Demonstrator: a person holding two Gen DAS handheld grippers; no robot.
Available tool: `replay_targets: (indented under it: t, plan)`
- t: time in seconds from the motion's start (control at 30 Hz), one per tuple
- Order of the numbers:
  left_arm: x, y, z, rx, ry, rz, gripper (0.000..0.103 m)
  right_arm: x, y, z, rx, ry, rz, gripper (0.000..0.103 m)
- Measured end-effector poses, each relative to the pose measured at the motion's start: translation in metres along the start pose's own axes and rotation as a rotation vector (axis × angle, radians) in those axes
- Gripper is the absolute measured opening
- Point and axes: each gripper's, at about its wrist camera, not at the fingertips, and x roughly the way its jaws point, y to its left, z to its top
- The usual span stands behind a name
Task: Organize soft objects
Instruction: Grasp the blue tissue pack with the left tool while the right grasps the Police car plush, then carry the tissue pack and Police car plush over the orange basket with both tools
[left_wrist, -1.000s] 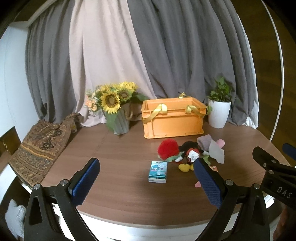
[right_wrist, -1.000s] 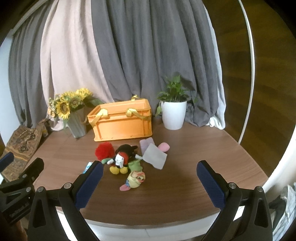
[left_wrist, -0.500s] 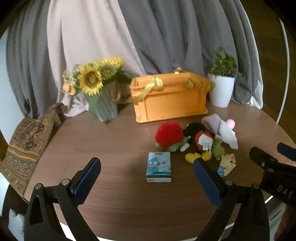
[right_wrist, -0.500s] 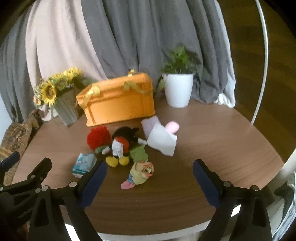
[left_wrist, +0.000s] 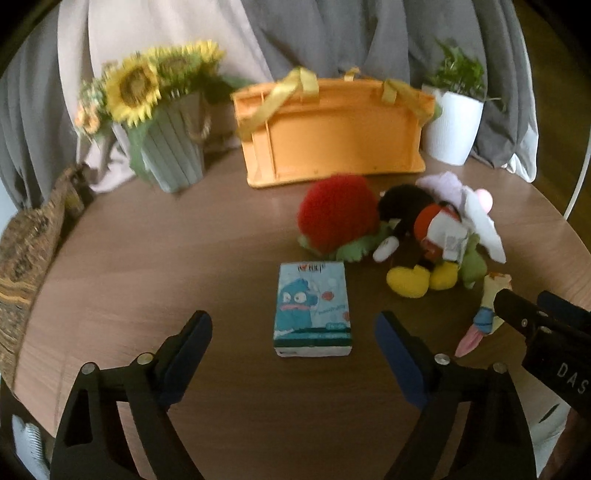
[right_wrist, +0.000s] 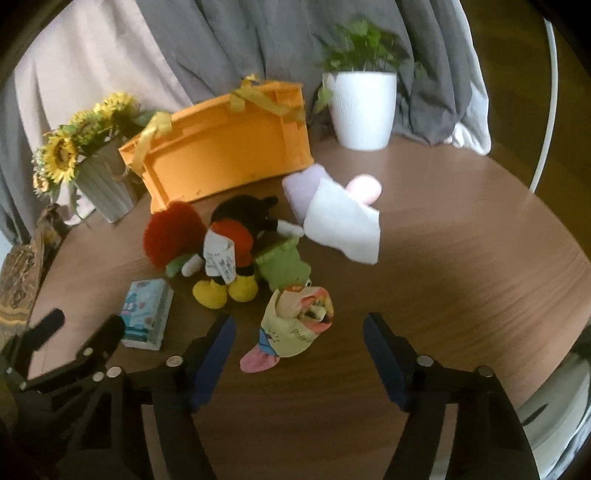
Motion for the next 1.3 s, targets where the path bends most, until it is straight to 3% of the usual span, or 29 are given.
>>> replay_targets:
  t: [0.3,0.47,0.6,1.03,1.3]
  plan:
    - [0.031,-0.007,-0.005,0.021,0.07,-0.025,0.081,0.027,-0.002,-0.001,0.026,0.046,-0.016,0.058]
    - [0.041,-0.007,-0.005,0.032,0.093,-0.03,0.067,0.034,-0.001,-0.001,0.022,0.061,-0.014,0.047]
    - [0.045,-0.005,-0.002,0.04,0.097,-0.047,0.052,0.038,0.001,-0.001,0.012,0.065,-0.022,0.045]
    - [0.025,-0.001,0.004,0.092,0.057,-0.091,0.052,0.023,0.01,0.0,-0.031,0.067,-0.021,0.042]
    - [-0.001,0.01,0.027,0.106,-0.016,-0.139,0.052,-0.004,0.026,0.012,-0.034,0.009,-0.001,0.042]
